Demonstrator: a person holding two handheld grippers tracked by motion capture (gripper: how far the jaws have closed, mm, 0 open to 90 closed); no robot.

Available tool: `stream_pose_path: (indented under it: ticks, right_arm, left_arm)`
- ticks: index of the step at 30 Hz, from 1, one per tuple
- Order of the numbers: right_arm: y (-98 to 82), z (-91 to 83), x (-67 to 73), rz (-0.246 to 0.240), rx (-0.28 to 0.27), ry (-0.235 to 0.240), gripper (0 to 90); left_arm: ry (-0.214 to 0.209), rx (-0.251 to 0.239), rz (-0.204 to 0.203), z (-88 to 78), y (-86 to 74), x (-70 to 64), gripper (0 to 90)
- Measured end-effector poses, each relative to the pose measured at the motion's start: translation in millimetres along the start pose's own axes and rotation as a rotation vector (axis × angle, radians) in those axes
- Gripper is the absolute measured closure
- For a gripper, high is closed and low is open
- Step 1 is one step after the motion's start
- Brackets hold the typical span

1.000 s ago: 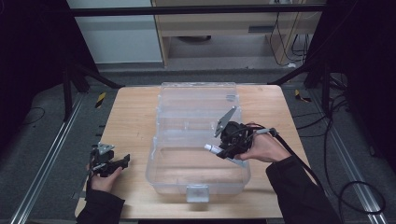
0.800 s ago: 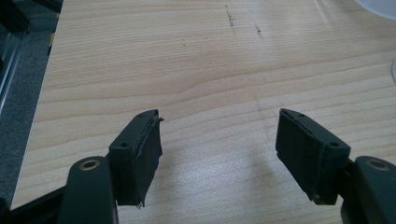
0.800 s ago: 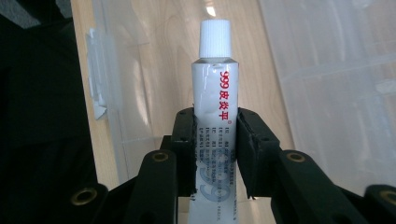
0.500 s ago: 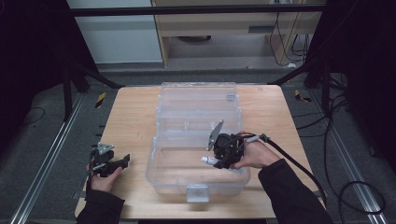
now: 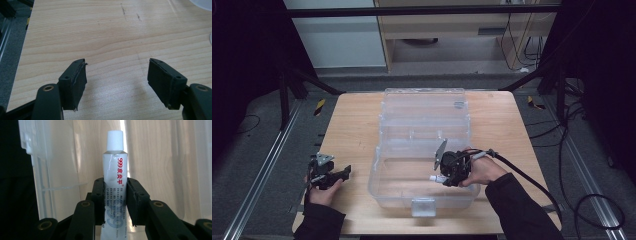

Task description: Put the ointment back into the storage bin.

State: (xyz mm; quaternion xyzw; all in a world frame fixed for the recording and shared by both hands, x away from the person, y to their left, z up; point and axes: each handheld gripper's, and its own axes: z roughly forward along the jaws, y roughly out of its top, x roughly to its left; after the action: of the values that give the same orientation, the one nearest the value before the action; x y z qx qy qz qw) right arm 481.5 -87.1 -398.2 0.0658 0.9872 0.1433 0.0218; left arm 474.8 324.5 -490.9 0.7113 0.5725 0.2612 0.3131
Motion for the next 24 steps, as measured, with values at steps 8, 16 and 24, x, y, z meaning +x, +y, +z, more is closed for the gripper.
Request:
stream_pose_path:
  ticks: [8, 16, 24]
  right_arm:
    - [-4.6, 12.6, 1.5, -0.031, 0.008, 0.009, 69.5]
    - [-6.0, 24.1, 0.0, -0.042, 0.022, 0.022, 69.4]
    - [-6.9, 34.0, -0.3, -0.047, 0.042, 0.025, 69.2]
  left_arm:
    - [0.0, 0.0, 0.001, 0.0, 0.0, -0.1, 30.9]
    - [0.0, 0.003, 0.003, 0.1, -0.1, 0.0, 30.9]
    - [0.0, 0.004, 0.003, 0.3, -0.1, -0.2, 30.9]
